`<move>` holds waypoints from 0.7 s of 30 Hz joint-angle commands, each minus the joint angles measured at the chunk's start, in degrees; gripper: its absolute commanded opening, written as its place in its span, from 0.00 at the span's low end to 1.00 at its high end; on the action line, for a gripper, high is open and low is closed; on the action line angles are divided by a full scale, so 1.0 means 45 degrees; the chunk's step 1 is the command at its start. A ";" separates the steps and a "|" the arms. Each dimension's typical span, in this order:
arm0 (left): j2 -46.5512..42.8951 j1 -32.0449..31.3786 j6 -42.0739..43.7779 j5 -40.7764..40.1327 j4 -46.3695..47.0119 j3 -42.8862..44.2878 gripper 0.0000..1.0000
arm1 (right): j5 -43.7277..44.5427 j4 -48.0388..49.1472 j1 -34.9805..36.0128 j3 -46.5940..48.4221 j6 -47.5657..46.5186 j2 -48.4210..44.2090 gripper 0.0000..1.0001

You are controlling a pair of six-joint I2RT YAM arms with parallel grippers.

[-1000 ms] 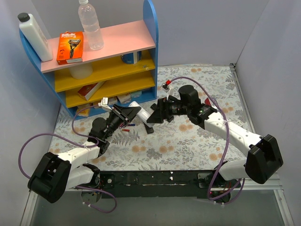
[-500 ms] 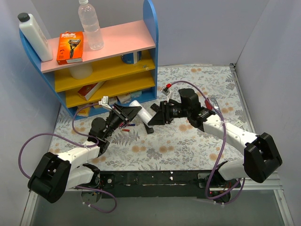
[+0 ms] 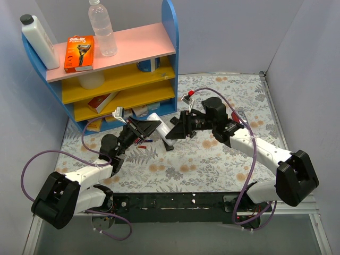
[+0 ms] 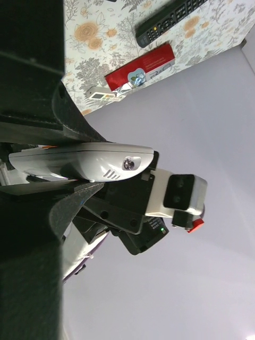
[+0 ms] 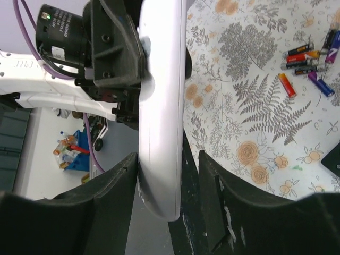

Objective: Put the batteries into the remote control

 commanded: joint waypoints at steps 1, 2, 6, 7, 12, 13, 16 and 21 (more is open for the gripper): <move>-0.0293 -0.0045 -0.0342 0.0669 0.0798 0.0438 0.00 | -0.0212 0.1240 -0.0095 0.0933 0.0306 0.0215 0.57; -0.0273 -0.0045 -0.0303 0.0727 0.0818 0.0477 0.00 | -0.0212 0.1338 -0.0095 0.0934 0.0403 0.0235 0.56; -0.0137 -0.0025 -0.0225 0.0943 0.0974 0.0555 0.00 | -0.0505 0.1495 -0.0095 0.1148 0.0482 0.0489 0.51; -0.0117 -0.0044 -0.0225 0.0962 0.0974 0.0555 0.00 | -0.0582 0.1515 -0.0095 0.1148 0.0482 0.0528 0.48; -0.0058 -0.0025 -0.0088 0.1021 0.0955 0.0594 0.00 | -0.0953 0.1515 -0.0095 0.1051 0.0502 0.0606 0.24; -0.0039 -0.0044 -0.0049 0.1040 0.0935 0.0594 0.00 | -0.1186 0.1476 -0.0095 0.1012 0.0482 0.0625 0.20; 0.0000 -0.0025 0.0184 0.1157 0.0857 0.0594 0.29 | -0.1189 0.1243 -0.0095 0.0836 0.0114 0.0489 0.03; -0.0836 -0.0044 0.1858 0.0711 -0.1325 0.0692 0.84 | -0.0585 -0.0982 -0.0348 0.0719 -0.1331 -0.0037 0.01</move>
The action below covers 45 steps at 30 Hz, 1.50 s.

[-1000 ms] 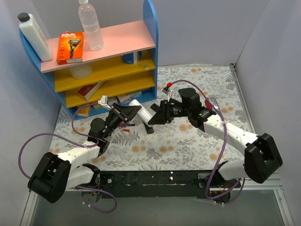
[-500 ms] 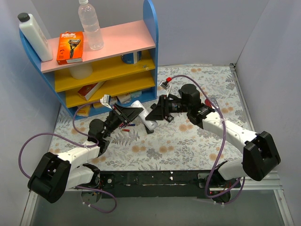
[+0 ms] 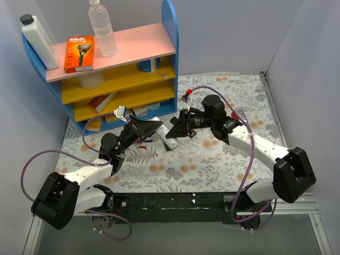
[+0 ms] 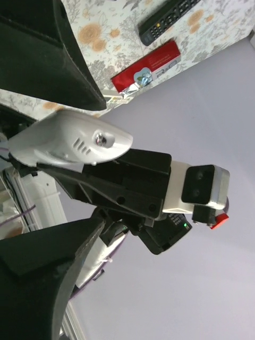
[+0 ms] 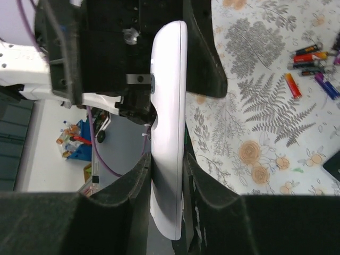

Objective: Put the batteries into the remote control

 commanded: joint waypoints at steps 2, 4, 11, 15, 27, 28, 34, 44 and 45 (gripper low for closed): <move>-0.1403 -0.0020 0.2316 -0.0559 -0.3847 0.0866 0.98 | 0.1089 -0.2804 -0.0490 0.0087 -0.2604 -0.0898 0.01; -0.2184 -0.0020 0.3757 -0.1515 -0.5787 0.1258 0.98 | 0.2120 -0.4371 -0.0918 0.0126 -0.3526 -0.1055 0.01; -0.3904 -0.0020 0.6012 -0.6436 -1.3917 0.3133 0.98 | 0.9930 -0.9200 -0.1330 0.0284 -0.7396 -0.0823 0.01; -0.4822 -0.0020 0.6169 -0.8546 -1.5969 0.3913 0.98 | 1.3840 -0.9144 -0.1350 -0.0379 -0.7847 -0.0276 0.01; -0.5955 -0.0001 0.7848 -1.2627 -1.9957 0.6571 0.98 | 1.7831 -0.8596 -0.1331 -0.1065 -0.7692 0.2321 0.14; -0.6053 -0.0001 0.7907 -1.2902 -2.0092 0.6669 0.98 | 1.7482 -0.8615 -0.1253 -0.1104 -0.7691 0.2400 0.19; -0.6619 -0.0001 0.8745 -1.4328 -2.0231 0.7353 0.98 | 1.5552 -0.8985 -0.0376 -0.0968 -0.7224 0.2362 0.52; -0.6816 -0.0020 1.0250 -1.5540 -1.9723 0.8934 0.98 | 1.4294 -0.8988 -0.0353 0.0535 -0.6324 -0.0581 0.69; -0.6777 -0.0001 1.0464 -1.5638 -1.9684 0.9013 0.98 | 1.4450 -0.8948 -0.0470 0.0730 -0.6324 -0.0877 0.70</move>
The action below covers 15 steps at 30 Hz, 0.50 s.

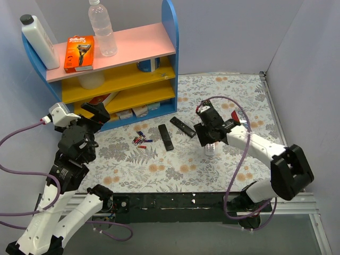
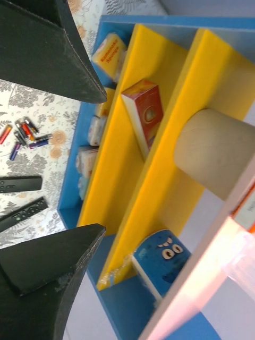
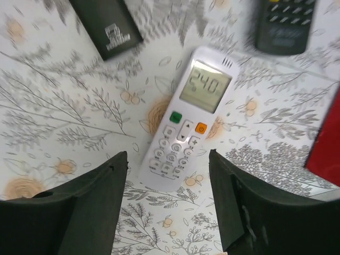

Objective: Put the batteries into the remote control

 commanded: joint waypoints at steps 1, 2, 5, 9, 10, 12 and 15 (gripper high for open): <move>0.0009 -0.0005 0.1164 -0.1072 0.0361 0.0877 0.98 | 0.0365 0.0305 -0.0655 0.1566 0.0422 -0.1933 0.72; 0.0009 -0.0006 0.1320 -0.1151 0.0420 0.0956 0.98 | 0.0542 0.0460 -0.0773 0.1704 0.0345 -0.2535 0.76; -0.0030 0.0014 0.1965 -0.1327 0.0752 0.1229 0.98 | 0.1264 0.0928 -0.1242 0.1921 0.0053 -0.3943 0.81; -0.0167 0.0014 0.2707 -0.1308 0.1260 0.1523 0.98 | 0.3310 0.2583 -0.1439 0.1493 -0.0318 -0.6072 0.93; -0.0206 0.0014 0.3037 -0.1327 0.1473 0.1581 0.98 | 0.3626 0.2997 -0.1458 0.1317 -0.0552 -0.7004 0.93; -0.0265 -0.0006 0.3332 -0.1386 0.1689 0.1698 0.98 | 0.3979 0.3797 -0.1458 0.0731 -0.1175 -0.7908 0.94; -0.0479 -0.0005 0.3840 -0.1444 0.2002 0.1777 0.98 | 0.4390 0.5225 -0.1439 -0.0010 -0.1763 -0.9432 0.94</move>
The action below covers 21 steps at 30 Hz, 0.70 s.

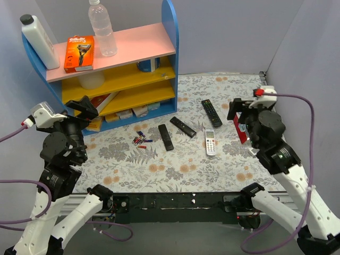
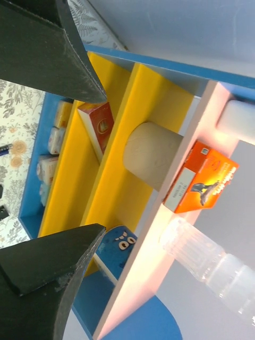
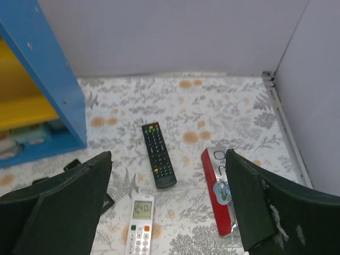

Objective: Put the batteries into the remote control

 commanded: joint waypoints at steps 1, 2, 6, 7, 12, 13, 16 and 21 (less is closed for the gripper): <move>-0.0368 0.0014 0.1209 -0.0366 0.0895 0.0475 0.98 | 0.1646 0.2695 -0.0006 -0.0940 -0.1124 -0.1977 0.94; -0.0562 -0.0005 0.1364 -0.0385 0.1032 0.0456 0.98 | 0.1745 0.2795 -0.0025 -0.1019 -0.1124 -0.2234 0.94; -0.0895 -0.0005 0.1677 -0.0385 0.1871 0.0125 0.98 | 0.2253 0.3069 -0.0025 -0.1253 -0.1124 -0.3212 0.94; -0.0934 0.0014 0.1717 -0.0424 0.2202 -0.0012 0.98 | 0.2447 0.3108 -0.0025 -0.1273 -0.1124 -0.3523 0.94; -0.0624 -0.0005 0.1853 -0.0191 0.2947 -0.0208 0.98 | 0.2839 0.3071 -0.0025 -0.1352 -0.1476 -0.4033 0.93; -0.0526 0.0014 0.1873 -0.0132 0.3063 -0.0228 0.98 | 0.2917 0.2992 -0.0025 -0.1390 -0.1418 -0.4072 0.93; -0.0175 0.0014 0.1893 0.0102 0.3162 -0.0150 0.98 | 0.2937 0.2718 -0.0025 -0.1488 -0.0913 -0.4092 0.93; 0.0178 -0.0005 0.1893 0.0571 0.3240 -0.0247 0.98 | 0.2898 0.2600 -0.0025 -0.1820 -0.0266 -0.4092 0.93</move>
